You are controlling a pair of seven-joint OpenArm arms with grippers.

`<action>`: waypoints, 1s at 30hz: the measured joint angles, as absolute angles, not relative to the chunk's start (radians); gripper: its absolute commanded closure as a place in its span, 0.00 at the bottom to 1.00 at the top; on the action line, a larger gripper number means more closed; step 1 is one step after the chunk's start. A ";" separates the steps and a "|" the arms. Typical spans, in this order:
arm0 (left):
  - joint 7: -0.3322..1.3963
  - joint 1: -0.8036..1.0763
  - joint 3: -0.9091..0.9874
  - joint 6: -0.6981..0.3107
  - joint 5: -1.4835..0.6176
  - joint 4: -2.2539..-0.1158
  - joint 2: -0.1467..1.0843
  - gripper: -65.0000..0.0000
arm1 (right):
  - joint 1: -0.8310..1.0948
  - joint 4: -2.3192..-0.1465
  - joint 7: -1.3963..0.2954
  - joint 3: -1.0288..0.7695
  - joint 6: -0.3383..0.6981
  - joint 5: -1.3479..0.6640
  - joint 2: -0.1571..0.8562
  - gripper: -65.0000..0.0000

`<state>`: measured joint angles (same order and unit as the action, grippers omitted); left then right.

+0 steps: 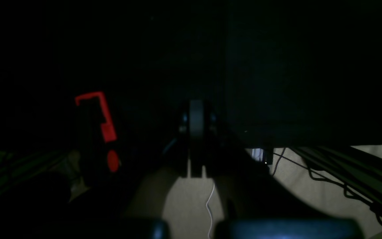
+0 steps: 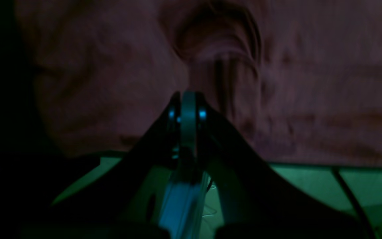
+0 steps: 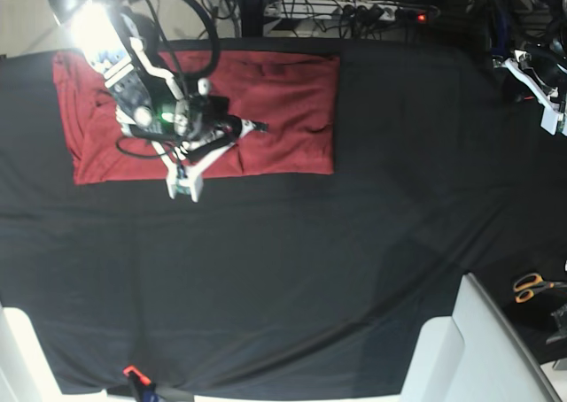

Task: Fold the T-shirt properly
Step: 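Press and smooth the folded shirt with the right gripper, then withdraw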

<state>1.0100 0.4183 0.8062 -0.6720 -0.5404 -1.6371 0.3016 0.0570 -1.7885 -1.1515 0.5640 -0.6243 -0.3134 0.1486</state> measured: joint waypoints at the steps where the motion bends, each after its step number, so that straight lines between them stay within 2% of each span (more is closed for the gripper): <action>1: 1.010 0.418 0.806 -0.672 -0.538 -1.637 0.302 1.00 | 0.050 -1.784 -1.150 0.581 -0.624 -0.313 0.146 1.00; 8: 1.010 0.419 0.806 -0.675 -0.538 -1.636 0.302 1.00 | 0.017 -1.690 -1.153 0.615 -0.618 -0.325 0.080 1.00; 11: 1.010 0.418 0.806 -0.675 -0.539 -1.636 0.301 1.00 | 0.002 -1.652 -1.090 0.614 -0.620 -0.321 0.080 1.00; 17: 1.010 0.418 0.806 -0.675 -0.539 -1.636 0.301 1.00 | -0.032 -1.527 -1.045 0.614 -0.619 -0.325 0.084 1.00; 24: 1.010 0.418 0.806 -0.675 -0.539 -1.636 0.300 1.00 | -0.059 -1.477 -1.005 0.615 -0.619 -0.321 0.088 1.00; 30: 1.010 0.418 0.806 -0.675 -0.539 -1.636 0.300 1.00 | -0.095 -1.451 -0.986 0.615 -0.617 -0.324 0.141 1.00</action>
<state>1.0096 0.4183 0.8062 -0.6746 -0.5388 -1.6356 0.2996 -0.0952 -1.4506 -0.9859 0.6151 -0.6174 -0.3244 0.1406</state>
